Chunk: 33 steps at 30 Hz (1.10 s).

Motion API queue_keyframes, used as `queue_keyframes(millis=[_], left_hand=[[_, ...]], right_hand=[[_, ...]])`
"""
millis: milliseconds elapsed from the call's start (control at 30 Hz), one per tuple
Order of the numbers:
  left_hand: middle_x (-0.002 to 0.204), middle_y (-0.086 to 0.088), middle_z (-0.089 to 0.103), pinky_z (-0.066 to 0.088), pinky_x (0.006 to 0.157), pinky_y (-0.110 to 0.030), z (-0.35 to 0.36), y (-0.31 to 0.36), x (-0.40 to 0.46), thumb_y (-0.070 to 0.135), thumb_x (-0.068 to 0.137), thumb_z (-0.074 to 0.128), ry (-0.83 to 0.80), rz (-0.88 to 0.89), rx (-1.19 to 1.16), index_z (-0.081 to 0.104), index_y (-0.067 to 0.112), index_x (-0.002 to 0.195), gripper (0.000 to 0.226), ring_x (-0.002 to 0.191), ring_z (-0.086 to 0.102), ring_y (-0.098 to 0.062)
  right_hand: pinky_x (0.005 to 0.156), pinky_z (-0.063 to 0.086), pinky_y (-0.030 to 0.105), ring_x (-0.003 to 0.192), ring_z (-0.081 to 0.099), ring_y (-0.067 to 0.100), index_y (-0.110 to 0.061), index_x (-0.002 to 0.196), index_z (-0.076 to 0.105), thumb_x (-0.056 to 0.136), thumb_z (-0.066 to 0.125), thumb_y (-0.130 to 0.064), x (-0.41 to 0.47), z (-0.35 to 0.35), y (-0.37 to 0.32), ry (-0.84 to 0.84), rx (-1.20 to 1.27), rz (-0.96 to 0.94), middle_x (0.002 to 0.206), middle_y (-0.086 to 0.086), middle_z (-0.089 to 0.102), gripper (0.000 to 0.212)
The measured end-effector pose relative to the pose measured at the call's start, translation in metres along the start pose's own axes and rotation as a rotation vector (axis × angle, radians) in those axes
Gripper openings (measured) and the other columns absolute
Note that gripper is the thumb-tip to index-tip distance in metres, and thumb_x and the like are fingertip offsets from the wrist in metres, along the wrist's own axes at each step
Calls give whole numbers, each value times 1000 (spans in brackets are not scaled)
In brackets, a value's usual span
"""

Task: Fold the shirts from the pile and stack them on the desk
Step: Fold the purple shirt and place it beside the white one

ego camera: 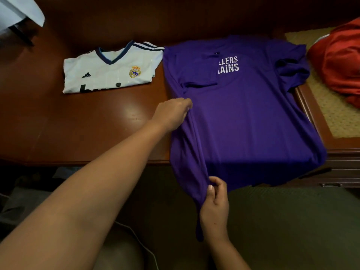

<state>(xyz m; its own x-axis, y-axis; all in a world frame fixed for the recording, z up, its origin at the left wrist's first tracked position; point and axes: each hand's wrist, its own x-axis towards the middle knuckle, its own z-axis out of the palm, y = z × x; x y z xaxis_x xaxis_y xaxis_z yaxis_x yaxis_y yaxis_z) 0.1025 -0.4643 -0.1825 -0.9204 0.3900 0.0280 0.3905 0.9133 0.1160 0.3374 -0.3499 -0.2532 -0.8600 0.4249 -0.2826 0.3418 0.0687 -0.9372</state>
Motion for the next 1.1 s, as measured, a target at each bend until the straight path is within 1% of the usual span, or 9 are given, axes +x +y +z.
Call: queue_keyframes(millis=[100,200,433,533,600,667,800,900,1100], left_hand=[[121,-11,63,45,78,-37,14,-3,-1,20,100,42,-59,-58,-130,48,24,136,37,109,58,-34],[122,-15,63,48,86,-39,26,-15,-15,11,95,46,51,-199,-284,54,17,131,38,110,58,-35],[98,-8,64,45,80,-28,56,24,-129,1,87,56,445,-638,-657,67,10,101,19,88,59,-20],[102,-9,69,41,75,-24,82,54,-176,5,91,56,250,-965,-919,66,12,105,18,85,59,-17],[120,-11,63,41,86,-23,100,60,-182,5,93,56,85,-1076,-1146,58,5,123,31,103,58,-17],[131,-8,56,41,95,-26,105,61,-176,4,92,57,50,-1045,-1325,49,3,133,42,118,54,-19],[115,-9,64,48,76,-23,93,59,-161,5,91,59,-7,-956,-1447,57,8,115,24,95,60,-15],[109,-7,67,50,80,-29,84,53,-167,11,92,60,-20,-928,-1356,61,13,108,17,93,63,-16],[96,1,64,50,83,-32,74,54,-191,15,95,55,35,-812,-1249,58,15,103,8,90,62,-13]], right_hand=[[83,39,25,100,57,13,-21,115,52,99,45,-11,10,-4,23,-69,-134,145,105,-3,58,21],[89,43,26,107,52,10,-21,126,50,99,45,-12,14,-12,33,-190,-285,240,120,-4,52,29],[82,42,16,99,56,5,-22,112,58,95,51,-7,15,-12,18,-206,-250,19,108,-4,59,23],[83,39,15,92,56,8,-14,106,62,92,54,-3,27,-6,2,-110,-283,-167,103,0,61,20],[82,38,17,93,57,14,-7,106,63,92,56,-3,41,-1,-12,-50,-339,-270,102,6,62,17],[84,42,28,94,60,24,-5,107,63,93,56,-10,55,7,-25,-26,-395,-308,102,11,64,17],[69,37,34,96,59,33,-8,102,57,96,54,-29,74,20,-50,-54,-641,-221,102,14,65,22],[69,38,35,99,59,37,-7,97,57,94,55,-25,80,23,-65,-93,-784,-193,104,17,64,19],[74,39,32,83,53,23,-11,85,55,92,55,-15,92,17,-77,-97,-431,-164,84,6,60,8]])
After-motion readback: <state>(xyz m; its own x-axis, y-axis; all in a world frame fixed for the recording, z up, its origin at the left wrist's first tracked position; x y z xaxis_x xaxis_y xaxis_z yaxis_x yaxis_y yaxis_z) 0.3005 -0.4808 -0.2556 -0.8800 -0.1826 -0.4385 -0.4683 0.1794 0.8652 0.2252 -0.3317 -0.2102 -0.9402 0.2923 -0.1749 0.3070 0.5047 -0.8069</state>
